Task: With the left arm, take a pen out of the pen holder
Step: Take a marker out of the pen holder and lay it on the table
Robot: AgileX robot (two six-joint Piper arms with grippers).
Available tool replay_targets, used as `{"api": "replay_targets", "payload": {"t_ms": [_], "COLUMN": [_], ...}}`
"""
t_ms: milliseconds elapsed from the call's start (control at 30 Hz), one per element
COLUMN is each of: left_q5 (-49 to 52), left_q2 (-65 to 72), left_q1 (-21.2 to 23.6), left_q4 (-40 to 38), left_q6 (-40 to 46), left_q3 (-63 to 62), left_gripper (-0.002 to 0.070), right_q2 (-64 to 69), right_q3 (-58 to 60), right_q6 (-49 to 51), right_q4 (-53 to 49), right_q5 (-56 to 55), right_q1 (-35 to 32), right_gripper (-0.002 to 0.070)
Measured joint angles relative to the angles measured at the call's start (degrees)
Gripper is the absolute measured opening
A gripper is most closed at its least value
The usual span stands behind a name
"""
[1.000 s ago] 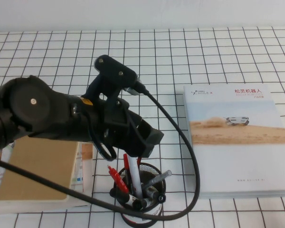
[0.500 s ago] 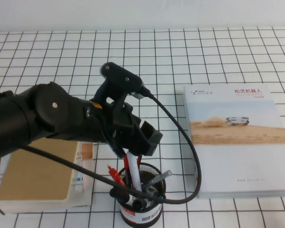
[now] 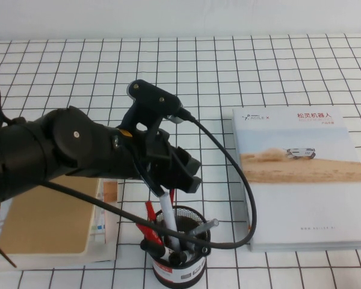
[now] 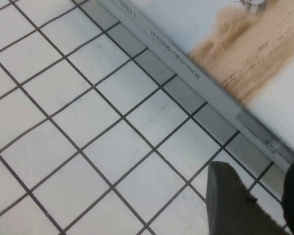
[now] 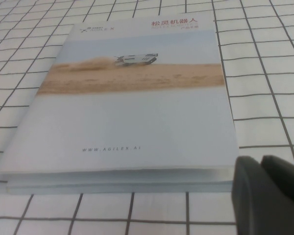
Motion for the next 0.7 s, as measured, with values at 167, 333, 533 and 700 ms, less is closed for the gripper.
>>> {"api": "replay_targets", "payload": {"t_ms": [167, 333, 533, 700], "left_q5": [0.00, 1.36, 5.12, 10.02], "left_q2": [0.09, -0.30, -3.60, -6.54], "left_q1": [0.00, -0.09, -0.09, -0.09], "left_q4": [-0.28, -0.76, -0.12, 2.22], "left_q6": [0.00, -0.13, -0.02, -1.57], "left_q3": [0.00, -1.19, -4.70, -8.33], "left_gripper": [0.0068, 0.0010, 0.0000, -0.0001], "right_q2": [0.00, 0.00, 0.00, 0.00], "right_q3": [0.00, 0.00, 0.00, 0.00], "right_q6": [0.00, 0.00, 0.00, 0.00], "right_q4": [0.00, 0.00, 0.00, 0.00], "right_q5": [0.00, 0.00, 0.00, 0.00], "right_q1": [0.00, 0.00, 0.00, 0.00], "right_gripper": [-0.0015, -0.0015, -0.0015, -0.0015]}}
